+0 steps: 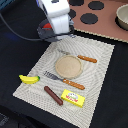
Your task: Interact with the objects in diverse but meaningful ways.
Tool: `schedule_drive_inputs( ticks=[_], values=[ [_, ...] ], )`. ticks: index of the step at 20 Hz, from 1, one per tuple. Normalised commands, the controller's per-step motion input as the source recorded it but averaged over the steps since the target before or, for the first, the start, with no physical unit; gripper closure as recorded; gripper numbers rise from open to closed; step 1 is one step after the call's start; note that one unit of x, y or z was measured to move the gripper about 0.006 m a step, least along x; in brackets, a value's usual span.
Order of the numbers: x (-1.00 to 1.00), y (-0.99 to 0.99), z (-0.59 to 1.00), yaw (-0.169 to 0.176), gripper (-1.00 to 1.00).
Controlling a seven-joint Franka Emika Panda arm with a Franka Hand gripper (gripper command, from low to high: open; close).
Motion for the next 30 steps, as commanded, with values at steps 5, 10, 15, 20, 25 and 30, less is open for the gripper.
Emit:
schedule_drive_inputs(
  ticks=[5,10,15,20,25,30],
  values=[
    [0.62,0.54,0.39,0.000,1.00],
    [0.73,0.54,0.39,0.000,1.00],
    [0.74,0.55,0.38,0.000,1.00],
    [0.69,0.57,0.35,0.000,1.00],
    [0.57,0.62,0.32,0.000,1.00],
    [0.35,0.69,0.27,0.000,1.00]
  ],
)
